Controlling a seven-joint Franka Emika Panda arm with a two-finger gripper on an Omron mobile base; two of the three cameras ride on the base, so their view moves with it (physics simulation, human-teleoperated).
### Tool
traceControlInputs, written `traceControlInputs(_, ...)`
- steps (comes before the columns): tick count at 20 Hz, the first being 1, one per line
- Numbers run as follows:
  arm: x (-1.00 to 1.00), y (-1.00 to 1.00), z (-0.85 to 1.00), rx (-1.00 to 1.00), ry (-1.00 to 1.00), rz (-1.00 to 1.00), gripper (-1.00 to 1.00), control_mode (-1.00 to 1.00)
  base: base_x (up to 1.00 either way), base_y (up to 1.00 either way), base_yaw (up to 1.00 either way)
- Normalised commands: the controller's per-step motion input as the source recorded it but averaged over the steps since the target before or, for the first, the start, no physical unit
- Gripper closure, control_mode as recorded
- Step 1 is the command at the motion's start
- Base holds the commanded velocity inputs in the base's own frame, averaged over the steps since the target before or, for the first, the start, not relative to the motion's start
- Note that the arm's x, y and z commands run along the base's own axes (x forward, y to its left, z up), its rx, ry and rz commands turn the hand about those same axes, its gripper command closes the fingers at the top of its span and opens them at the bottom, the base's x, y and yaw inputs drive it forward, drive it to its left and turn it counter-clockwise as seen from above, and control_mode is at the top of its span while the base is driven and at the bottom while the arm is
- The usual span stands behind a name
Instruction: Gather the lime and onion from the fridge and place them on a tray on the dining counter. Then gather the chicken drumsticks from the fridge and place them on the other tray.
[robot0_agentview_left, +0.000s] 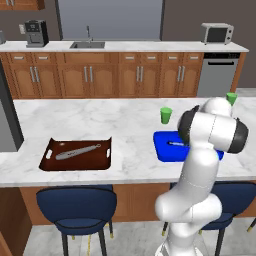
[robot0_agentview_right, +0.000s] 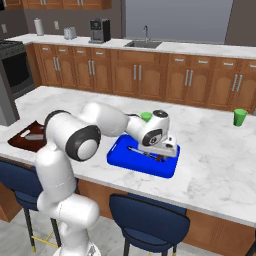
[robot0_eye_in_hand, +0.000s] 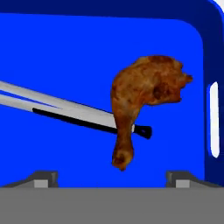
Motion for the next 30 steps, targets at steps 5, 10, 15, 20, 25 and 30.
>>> traceControlInputs(5, -0.23, 0.29, 0.57, -0.02, 0.00, -0.07, -1.00, -1.00, 0.00, 0.00, 0.00)
traceControlInputs(10, -0.28, 0.33, 0.74, -0.05, -0.01, -0.08, -1.00, -1.00, 0.00, 0.00, 0.00)
traceControlInputs(15, -0.58, 0.26, 0.73, -0.02, -0.02, -0.09, -1.00, -1.00, 0.00, 0.00, 0.00)
traceControlInputs(20, -0.81, 0.27, 0.65, 0.00, -0.01, -0.06, -1.00, -1.00, 0.00, 0.00, 0.00)
traceControlInputs(25, -0.85, 0.43, 0.49, 0.00, 0.00, -0.04, -1.00, -1.00, 0.00, 0.00, 0.00)
traceControlInputs(30, -0.78, 0.71, 0.25, 0.00, -0.01, 0.00, -1.00, -1.00, 0.00, 0.00, 0.00)
